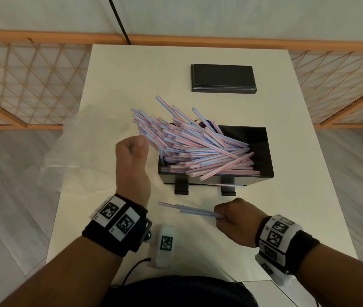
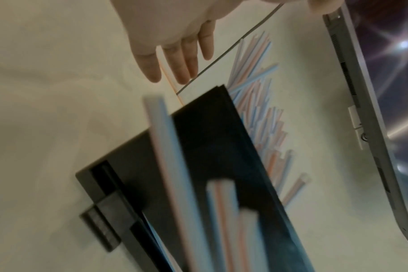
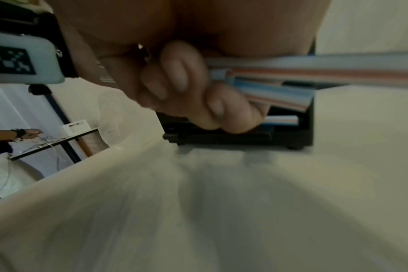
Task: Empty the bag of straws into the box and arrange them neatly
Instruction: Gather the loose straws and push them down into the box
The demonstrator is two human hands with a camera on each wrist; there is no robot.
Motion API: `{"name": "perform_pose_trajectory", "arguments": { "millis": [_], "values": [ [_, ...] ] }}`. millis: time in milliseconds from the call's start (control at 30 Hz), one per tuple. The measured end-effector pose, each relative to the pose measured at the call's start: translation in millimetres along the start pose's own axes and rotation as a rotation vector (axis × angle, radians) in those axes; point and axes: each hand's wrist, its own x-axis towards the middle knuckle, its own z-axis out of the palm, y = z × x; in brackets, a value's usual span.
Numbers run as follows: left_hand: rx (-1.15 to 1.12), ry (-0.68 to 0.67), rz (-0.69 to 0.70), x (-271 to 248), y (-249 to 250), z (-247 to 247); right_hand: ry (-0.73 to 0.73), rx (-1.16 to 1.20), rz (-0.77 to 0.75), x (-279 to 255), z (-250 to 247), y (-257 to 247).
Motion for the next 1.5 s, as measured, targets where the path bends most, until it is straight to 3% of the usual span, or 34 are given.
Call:
{"name": "perform_pose_trajectory", "arguments": {
  "millis": [167, 267, 400, 533, 700, 800, 933, 1100, 1200, 1333, 1500],
  "values": [
    [-0.036, -0.109, -0.156, -18.5, 3.9, 8.1, 0.073, -0.141, -0.117, 9.1, -18.9, -36.6],
    [-0.081, -0.038, -0.270, -17.7, 1.5, 7.9, 0.102, -0.208, -0.162, 15.9, -22.2, -60.7],
    [-0.166, 0.081, -0.317, -10.2, 11.4, 3.3, 0.160, -0.221, -0.157, 14.1, -28.9, -79.6],
    [-0.248, 0.142, -0.321, 2.9, 27.1, -0.2, 0.392, -0.034, -0.318, -12.3, -60.9, -82.1],
    [-0.287, 0.095, -0.306, 7.1, 30.2, 15.8, 0.678, 0.234, -0.517, -28.9, -114.1, -83.4],
    [-0.315, 0.068, -0.256, 6.4, 27.6, 28.4, 0.727, 0.196, -0.430, -9.2, -124.0, -72.4],
    [-0.305, 0.031, -0.157, 8.5, 26.5, 36.7, 0.603, 0.044, -0.256, 29.1, -109.7, -49.4],
    [-0.200, 0.015, -0.091, 4.4, 23.9, 22.9, 0.718, 0.054, -0.173, 27.9, -89.9, -27.2],
    [0.014, 0.030, 0.036, -2.6, 16.9, 7.1, 0.751, 0.042, -0.164, 16.5, -80.8, -18.5],
    [0.466, 0.031, 0.190, -5.4, 11.5, 2.7, 0.610, -0.059, -0.057, 13.5, -66.1, -8.1],
    [0.660, 0.066, 0.362, 2.0, 15.0, 7.3, 0.456, -0.092, 0.050, 21.0, -64.6, -13.7]
  ]
}}
